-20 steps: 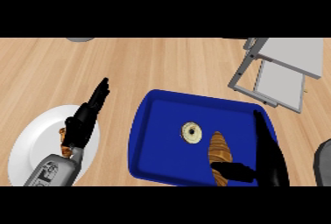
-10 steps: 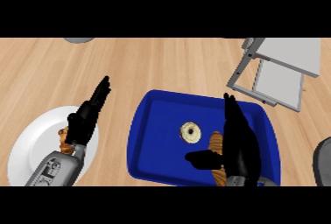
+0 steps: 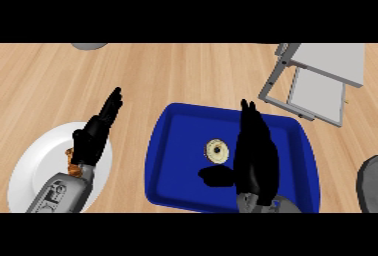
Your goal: Pick the cupcake from the tray and place it in the tiered shelf
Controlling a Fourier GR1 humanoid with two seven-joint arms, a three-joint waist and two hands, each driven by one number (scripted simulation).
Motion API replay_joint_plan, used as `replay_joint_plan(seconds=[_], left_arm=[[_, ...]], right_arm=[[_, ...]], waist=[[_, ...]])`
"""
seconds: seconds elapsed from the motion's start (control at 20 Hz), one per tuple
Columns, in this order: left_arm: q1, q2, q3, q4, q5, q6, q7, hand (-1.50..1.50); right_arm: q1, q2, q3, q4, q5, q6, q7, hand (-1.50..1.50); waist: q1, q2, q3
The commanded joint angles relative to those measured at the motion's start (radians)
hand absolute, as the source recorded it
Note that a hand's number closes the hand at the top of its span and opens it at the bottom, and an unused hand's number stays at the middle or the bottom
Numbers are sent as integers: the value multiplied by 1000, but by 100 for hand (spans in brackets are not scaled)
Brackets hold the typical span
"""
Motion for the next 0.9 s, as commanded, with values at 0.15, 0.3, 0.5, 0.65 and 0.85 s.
replay_joint_plan(seconds=[0.15,0.3,0.5,0.65,0.85], left_arm=[[19,3,9,-23,-2,-18,0,0],[20,-19,-12,-41,-23,-1,26,0],[4,-21,0,-5,-26,-18,5,0],[20,-25,12,-9,-17,-23,-16,0],[40,-37,1,-46,-36,-3,1,0]], right_arm=[[-75,27,-28,2,-9,93,242,-150],[-14,27,49,32,18,12,242,-150],[-79,27,-23,94,-20,20,242,-150],[-57,27,-1,94,-17,13,242,-150],[-28,27,-15,99,-28,7,232,-150]], waist=[[5,-2,1],[7,-2,2],[8,2,1],[7,0,1],[6,0,2]])
